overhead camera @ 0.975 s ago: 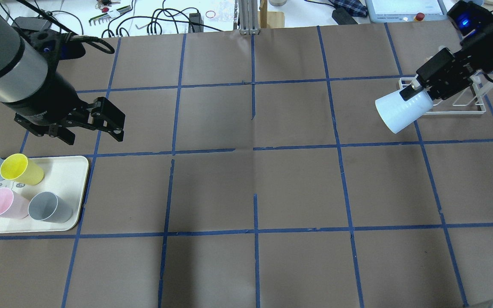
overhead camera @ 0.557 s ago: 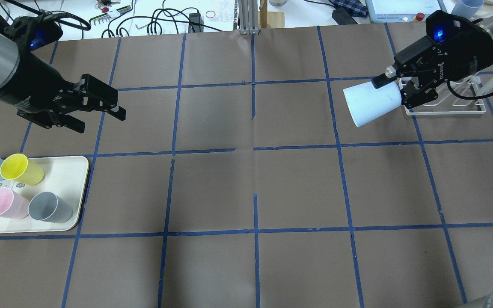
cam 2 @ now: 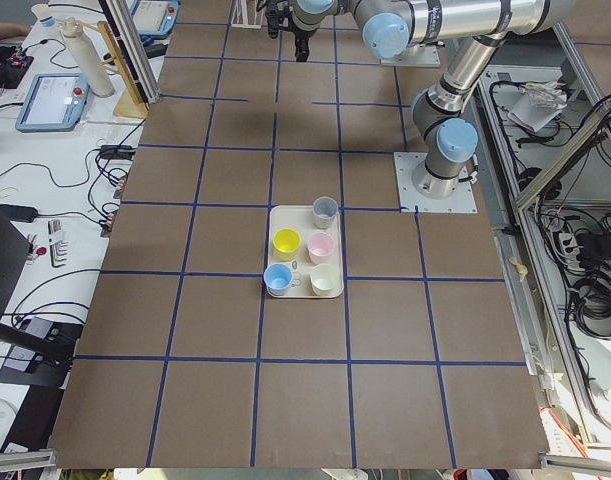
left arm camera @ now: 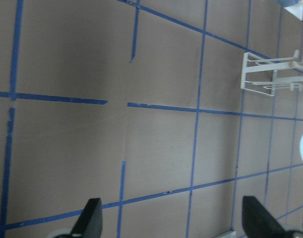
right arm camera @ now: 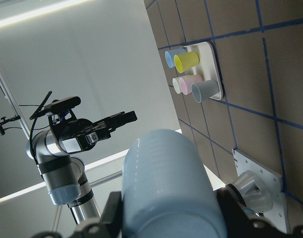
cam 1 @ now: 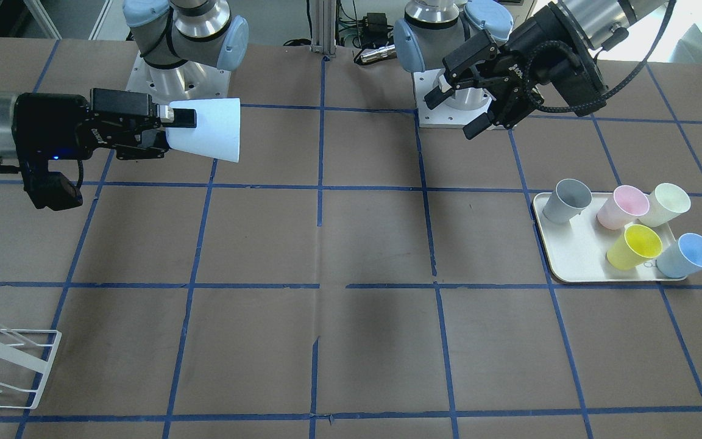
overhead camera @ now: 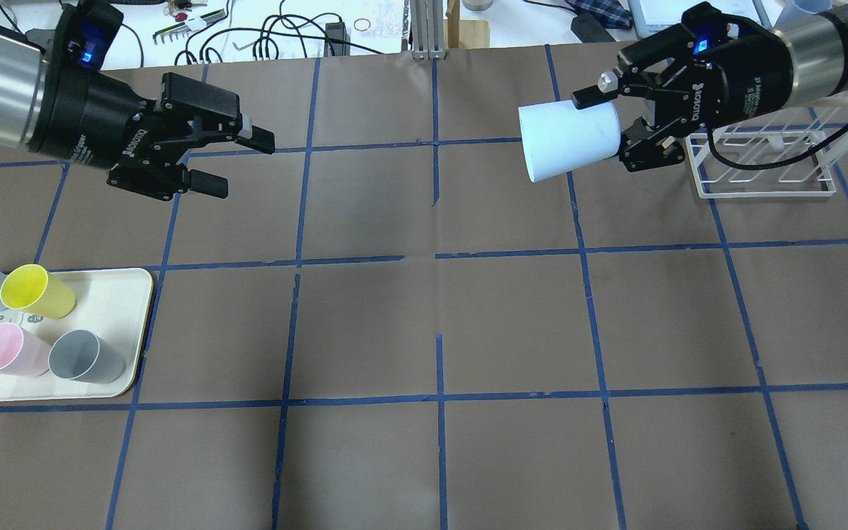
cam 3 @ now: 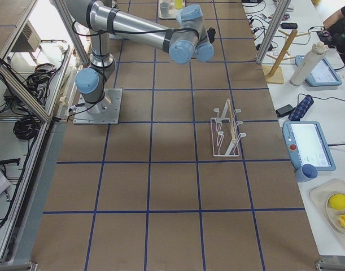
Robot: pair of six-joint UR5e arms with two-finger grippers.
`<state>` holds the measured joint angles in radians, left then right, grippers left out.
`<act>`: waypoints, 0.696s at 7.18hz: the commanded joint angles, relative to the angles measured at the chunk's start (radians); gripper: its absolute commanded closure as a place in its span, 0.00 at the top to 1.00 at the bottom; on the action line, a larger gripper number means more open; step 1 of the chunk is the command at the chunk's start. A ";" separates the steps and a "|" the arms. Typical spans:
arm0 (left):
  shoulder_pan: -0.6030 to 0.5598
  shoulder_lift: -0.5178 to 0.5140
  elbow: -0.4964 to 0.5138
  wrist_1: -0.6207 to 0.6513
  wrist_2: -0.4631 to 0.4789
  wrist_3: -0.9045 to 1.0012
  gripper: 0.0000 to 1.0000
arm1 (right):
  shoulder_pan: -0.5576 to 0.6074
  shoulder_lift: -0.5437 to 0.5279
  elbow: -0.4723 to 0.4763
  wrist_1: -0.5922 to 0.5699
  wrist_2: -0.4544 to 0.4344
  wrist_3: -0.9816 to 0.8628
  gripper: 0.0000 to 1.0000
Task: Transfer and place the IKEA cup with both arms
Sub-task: 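Carry the cup toward the left gripper while the left arm rises to meet it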
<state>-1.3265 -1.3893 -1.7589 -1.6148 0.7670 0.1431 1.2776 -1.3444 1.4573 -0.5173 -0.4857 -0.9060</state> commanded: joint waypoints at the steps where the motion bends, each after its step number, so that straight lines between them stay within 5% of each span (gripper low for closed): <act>1: -0.002 -0.010 -0.017 -0.020 -0.225 0.000 1.00 | 0.093 -0.010 0.000 0.010 0.113 -0.002 0.43; 5: 0.001 -0.005 -0.134 -0.013 -0.581 0.000 1.00 | 0.228 -0.074 0.000 0.100 0.292 -0.004 0.44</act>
<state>-1.3267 -1.3940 -1.8674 -1.6316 0.2897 0.1426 1.4610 -1.4084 1.4573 -0.4360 -0.2440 -0.9095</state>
